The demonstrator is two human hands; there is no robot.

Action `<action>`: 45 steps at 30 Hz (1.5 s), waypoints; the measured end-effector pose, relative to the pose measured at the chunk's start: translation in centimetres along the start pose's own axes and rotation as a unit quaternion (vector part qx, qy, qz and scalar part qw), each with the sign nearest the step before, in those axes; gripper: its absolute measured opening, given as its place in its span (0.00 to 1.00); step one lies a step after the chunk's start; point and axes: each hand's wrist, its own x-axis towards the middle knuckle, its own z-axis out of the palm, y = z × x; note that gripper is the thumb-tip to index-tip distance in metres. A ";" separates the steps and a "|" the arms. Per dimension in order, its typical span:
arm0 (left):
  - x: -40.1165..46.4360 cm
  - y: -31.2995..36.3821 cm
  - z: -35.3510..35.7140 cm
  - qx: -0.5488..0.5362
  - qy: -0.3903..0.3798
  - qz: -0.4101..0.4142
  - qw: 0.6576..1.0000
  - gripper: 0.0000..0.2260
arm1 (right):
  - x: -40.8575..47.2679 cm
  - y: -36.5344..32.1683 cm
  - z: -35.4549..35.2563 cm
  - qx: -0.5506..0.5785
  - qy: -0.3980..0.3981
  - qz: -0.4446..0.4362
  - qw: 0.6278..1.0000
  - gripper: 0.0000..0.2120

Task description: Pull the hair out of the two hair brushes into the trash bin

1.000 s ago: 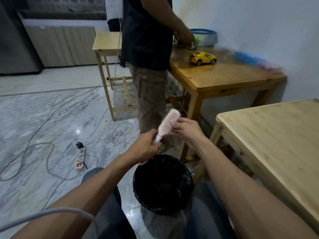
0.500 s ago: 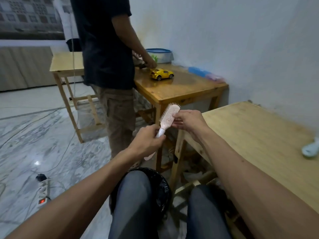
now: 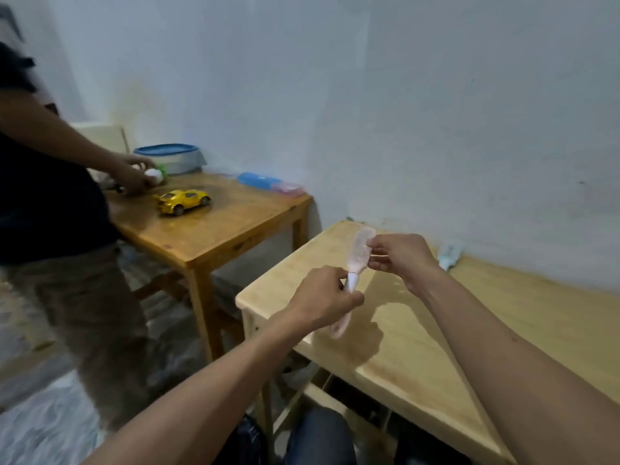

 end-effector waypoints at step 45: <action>12.4 12.0 18.3 0.012 -0.160 0.177 0.971 0.12 | 12.0 4.3 -22.1 -0.174 0.271 0.104 0.941 0.12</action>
